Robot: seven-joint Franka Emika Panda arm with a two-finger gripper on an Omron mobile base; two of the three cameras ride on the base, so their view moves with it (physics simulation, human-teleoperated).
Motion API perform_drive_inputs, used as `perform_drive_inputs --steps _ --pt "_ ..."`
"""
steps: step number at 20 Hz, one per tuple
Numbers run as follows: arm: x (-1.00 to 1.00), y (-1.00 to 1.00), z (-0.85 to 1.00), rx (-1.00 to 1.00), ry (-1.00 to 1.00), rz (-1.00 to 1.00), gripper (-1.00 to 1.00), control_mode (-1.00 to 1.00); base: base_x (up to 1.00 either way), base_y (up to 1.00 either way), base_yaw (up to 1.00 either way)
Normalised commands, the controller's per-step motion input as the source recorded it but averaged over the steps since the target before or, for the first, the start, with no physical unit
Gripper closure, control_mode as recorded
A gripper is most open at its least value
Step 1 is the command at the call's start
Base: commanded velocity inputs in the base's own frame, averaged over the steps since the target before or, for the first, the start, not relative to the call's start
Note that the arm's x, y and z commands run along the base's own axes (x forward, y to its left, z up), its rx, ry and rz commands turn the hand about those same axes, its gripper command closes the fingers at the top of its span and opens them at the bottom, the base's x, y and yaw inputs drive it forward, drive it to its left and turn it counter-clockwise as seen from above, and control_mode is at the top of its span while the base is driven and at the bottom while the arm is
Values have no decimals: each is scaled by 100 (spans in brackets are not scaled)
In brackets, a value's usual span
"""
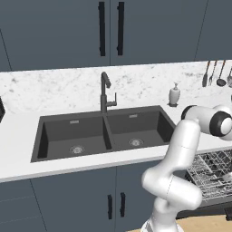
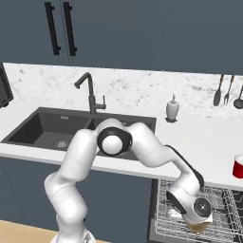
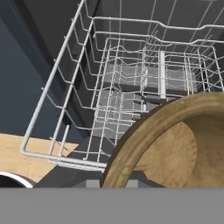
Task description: Pick up the cup and bowl from the counter, place them in the dishwasher, and close the dishwasher door.
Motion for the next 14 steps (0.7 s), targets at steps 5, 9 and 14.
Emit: perform_drive_inputs --steps 5,9,14 --pt "28 -5 5 1 -5 0 100 -100 0 0 0" --pt "33 0 0 0 0 1 100 -100 0 0 0" --pt "21 0 -13 0 0 1 100 -100 0 0 0"
